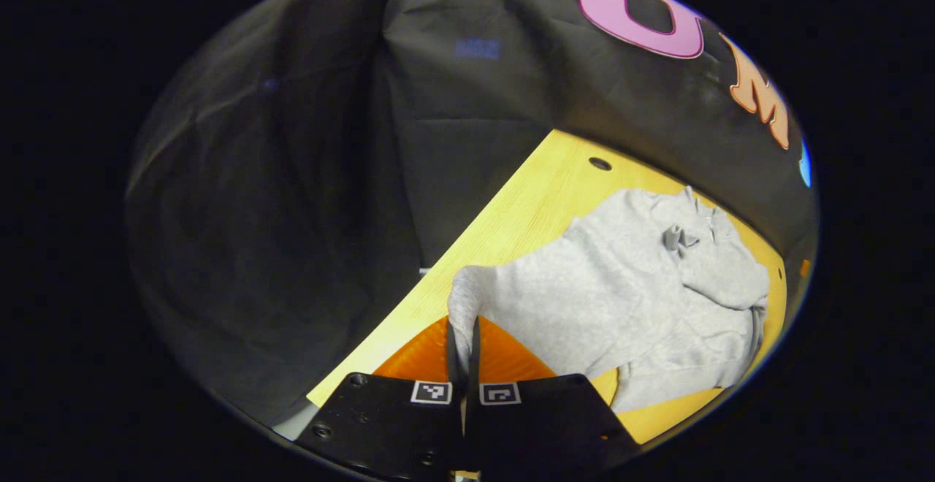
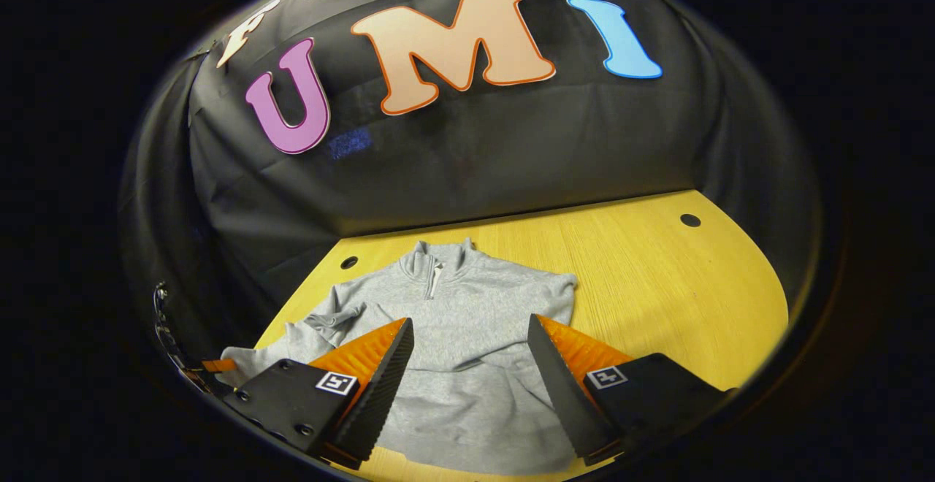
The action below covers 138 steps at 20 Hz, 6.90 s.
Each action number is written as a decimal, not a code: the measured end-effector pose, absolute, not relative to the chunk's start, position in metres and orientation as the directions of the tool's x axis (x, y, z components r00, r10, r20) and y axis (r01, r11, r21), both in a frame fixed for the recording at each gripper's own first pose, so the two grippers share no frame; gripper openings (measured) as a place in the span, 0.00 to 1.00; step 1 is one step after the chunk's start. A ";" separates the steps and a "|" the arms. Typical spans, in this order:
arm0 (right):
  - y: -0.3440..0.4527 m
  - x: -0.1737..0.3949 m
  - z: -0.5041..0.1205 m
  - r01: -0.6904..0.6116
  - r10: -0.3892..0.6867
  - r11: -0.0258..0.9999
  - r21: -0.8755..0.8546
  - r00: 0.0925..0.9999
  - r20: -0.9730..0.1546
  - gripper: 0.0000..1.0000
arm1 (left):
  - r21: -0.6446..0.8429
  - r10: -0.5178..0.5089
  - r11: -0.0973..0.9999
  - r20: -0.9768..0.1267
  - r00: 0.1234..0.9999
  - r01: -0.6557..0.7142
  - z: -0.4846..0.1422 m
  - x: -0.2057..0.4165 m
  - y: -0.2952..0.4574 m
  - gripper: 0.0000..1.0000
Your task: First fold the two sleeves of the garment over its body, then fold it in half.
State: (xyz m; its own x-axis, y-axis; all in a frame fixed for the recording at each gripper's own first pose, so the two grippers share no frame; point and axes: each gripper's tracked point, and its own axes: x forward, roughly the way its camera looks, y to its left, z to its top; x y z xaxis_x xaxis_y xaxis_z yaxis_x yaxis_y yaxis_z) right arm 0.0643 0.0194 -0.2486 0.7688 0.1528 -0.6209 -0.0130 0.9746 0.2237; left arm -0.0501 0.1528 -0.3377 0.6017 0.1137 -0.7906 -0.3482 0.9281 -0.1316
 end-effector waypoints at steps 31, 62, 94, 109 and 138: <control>-0.131 -0.031 -0.250 0.217 -0.050 0.960 0.180 0.758 -0.650 0.98 | -0.212 -0.272 0.959 -0.512 0.814 0.188 -0.191 0.152 -0.116 0.00; -0.125 -0.067 -0.280 0.185 -0.002 0.965 0.186 0.715 -0.699 0.94 | -0.360 -0.647 0.762 -0.436 0.625 0.538 -0.202 0.115 -0.339 0.89; -0.053 -0.069 -0.362 -0.017 0.019 1.000 0.012 0.617 -0.787 0.98 | -0.222 -0.252 0.967 -0.748 0.614 0.126 -0.354 -0.065 -0.035 0.96; -0.055 -0.097 -0.403 -0.001 0.009 1.000 0.009 0.517 -0.856 0.94 | -0.206 -0.211 0.976 -0.795 0.569 0.074 -0.378 -0.085 -0.035 0.93; -0.023 -0.092 -0.385 -0.103 0.214 0.976 0.190 0.335 -0.918 0.04 | -0.324 -0.340 0.939 -0.816 0.468 0.116 -0.366 -0.084 -0.056 0.00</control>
State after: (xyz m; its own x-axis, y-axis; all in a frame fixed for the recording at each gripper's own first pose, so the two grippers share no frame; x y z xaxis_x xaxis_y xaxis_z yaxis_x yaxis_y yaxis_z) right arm -0.0924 -0.0231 -0.3850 0.3352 0.2136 -0.9176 -0.1026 0.9764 0.1898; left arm -0.0839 -0.0560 -0.3661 0.4679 -0.3398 -0.8159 0.1162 0.9388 -0.3244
